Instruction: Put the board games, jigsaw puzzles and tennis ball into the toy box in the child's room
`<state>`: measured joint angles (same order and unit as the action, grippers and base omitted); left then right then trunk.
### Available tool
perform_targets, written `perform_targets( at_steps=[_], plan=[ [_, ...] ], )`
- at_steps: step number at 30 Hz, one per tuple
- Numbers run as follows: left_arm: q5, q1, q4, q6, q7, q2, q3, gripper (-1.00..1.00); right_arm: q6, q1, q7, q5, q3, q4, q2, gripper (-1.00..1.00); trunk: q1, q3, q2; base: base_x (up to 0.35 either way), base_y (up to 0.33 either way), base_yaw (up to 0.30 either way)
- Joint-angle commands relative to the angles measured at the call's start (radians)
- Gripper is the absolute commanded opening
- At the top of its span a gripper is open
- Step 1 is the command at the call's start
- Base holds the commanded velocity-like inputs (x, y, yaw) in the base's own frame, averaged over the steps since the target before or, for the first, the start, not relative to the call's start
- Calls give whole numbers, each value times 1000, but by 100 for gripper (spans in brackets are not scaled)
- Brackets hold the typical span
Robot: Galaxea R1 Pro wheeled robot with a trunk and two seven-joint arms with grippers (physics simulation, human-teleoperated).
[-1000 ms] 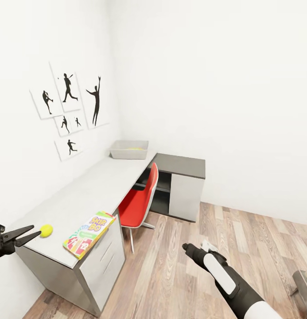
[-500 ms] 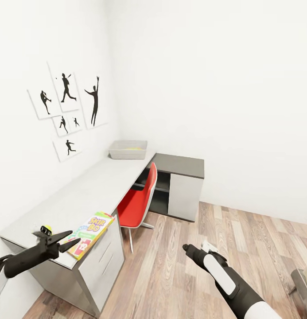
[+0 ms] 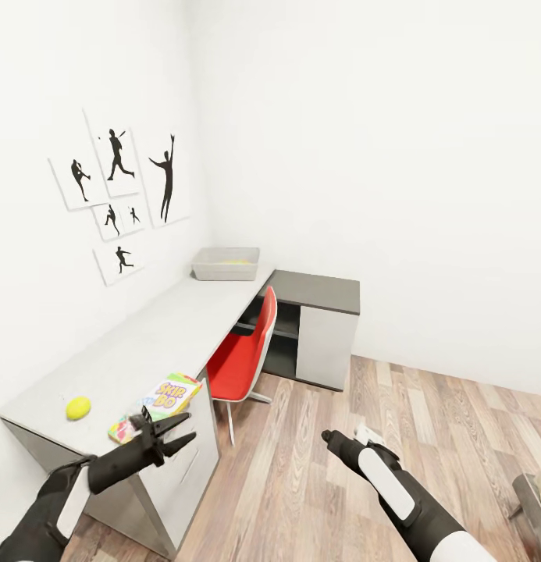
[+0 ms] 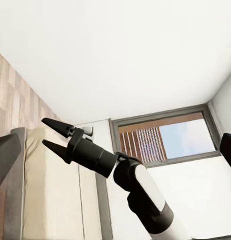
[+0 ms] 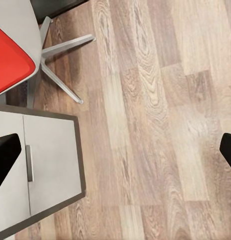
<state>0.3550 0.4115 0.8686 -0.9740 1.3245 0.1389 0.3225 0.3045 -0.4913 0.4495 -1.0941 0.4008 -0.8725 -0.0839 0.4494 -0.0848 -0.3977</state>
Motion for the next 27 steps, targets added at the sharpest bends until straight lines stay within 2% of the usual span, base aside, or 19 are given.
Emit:
perform_targets(
  at_steps=[1, 5, 8, 10, 11, 12, 14, 18, 22, 26, 27],
  plan=[
    [4, 1, 0, -6, -14, -7, 3, 100, 1, -1, 8, -6, 3, -2, -1, 100, 1, -2, -2, 0, 0, 0],
    [10, 0, -2, 76, -98, -63, 61, 100, 0, -1, 7, -6, -1, -7, 4, 100, 1, -2, -2, 0, 0, 0],
    [13, 0, -2, 190, -203, -115, 149, 100, -8, -1, 6, -7, -7, -11, 1, 100, 1, -2, -2, 0, 0, 0],
    [15, 0, -2, 233, -279, -145, 193, 100, -28, -1, -3, -8, -28, -11, 0, 100, 1, -2, -2, 0, 0, 0],
    [16, 0, -2, 279, -347, -180, 232, 100, -50, -1, -18, -7, -58, -11, 1, 100, 1, -2, -2, 0, 0, 0],
    [17, 0, -2, 298, -365, -191, 243, 100, -55, -1, -23, -7, -67, -12, 2, 100, 1, -2, -2, 0, 0, 0],
    [18, 0, -3, 384, -413, -227, 283, 100, -68, -1, -41, -5, -89, -12, 1, 100, 1, -2, -2, 0, 0, 0],
    [21, 0, -39, 490, -443, -270, 315, 100, -77, -1, -54, -4, -102, -11, -1, 100, 1, -2, -2, 0, 0, 0],
    [33, 0, -79, 555, -454, -295, 323, 100, -83, -6, -56, -2, -104, -9, -2, 100, 1, -2, -2, 0, 0, 0],
    [82, 0, -109, 607, -462, -302, 323, 100, -85, -8, -57, -1, -104, -10, -6, 100, 1, -2, -2, 0, 0, 0],
    [105, 0, -114, 615, -471, -303, 323, 100, -84, -8, -57, -1, -103, -11, -6, 100, 1, -2, -2, 0, 0, 0]
  ],
)
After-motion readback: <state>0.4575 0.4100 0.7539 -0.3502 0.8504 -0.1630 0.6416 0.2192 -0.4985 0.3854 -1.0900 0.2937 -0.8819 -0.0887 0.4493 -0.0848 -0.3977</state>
